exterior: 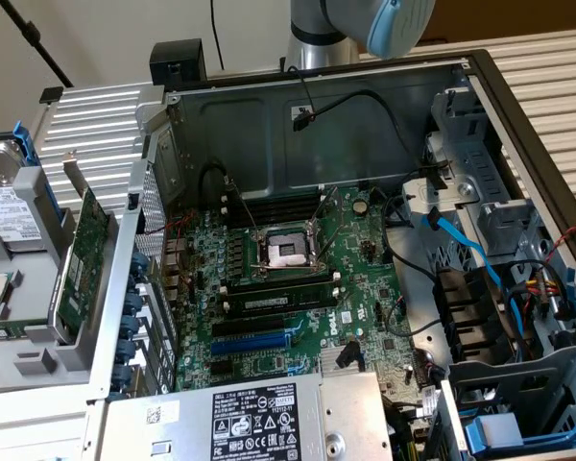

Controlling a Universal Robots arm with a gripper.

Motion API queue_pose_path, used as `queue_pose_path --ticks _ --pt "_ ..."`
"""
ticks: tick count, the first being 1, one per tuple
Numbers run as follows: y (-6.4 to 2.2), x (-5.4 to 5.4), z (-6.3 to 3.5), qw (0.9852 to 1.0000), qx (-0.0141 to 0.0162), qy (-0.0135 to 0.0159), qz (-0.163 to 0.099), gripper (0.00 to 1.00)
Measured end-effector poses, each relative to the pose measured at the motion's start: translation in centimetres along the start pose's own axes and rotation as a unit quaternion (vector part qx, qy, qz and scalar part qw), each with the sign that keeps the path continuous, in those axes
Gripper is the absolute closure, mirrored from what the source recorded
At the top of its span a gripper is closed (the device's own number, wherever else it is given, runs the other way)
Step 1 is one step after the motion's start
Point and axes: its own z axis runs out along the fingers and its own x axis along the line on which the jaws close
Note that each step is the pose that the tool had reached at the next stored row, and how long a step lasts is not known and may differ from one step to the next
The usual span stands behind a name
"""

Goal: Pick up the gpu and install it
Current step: 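Reach for the gpu, then pick up the gpu and move the gpu toward the slot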

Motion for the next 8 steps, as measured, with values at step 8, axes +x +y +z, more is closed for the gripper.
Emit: queue_pose_path --ticks 8 --pt "-0.12 1.6 0.05 1.0 -0.0001 -0.0016 0.0 0.89"
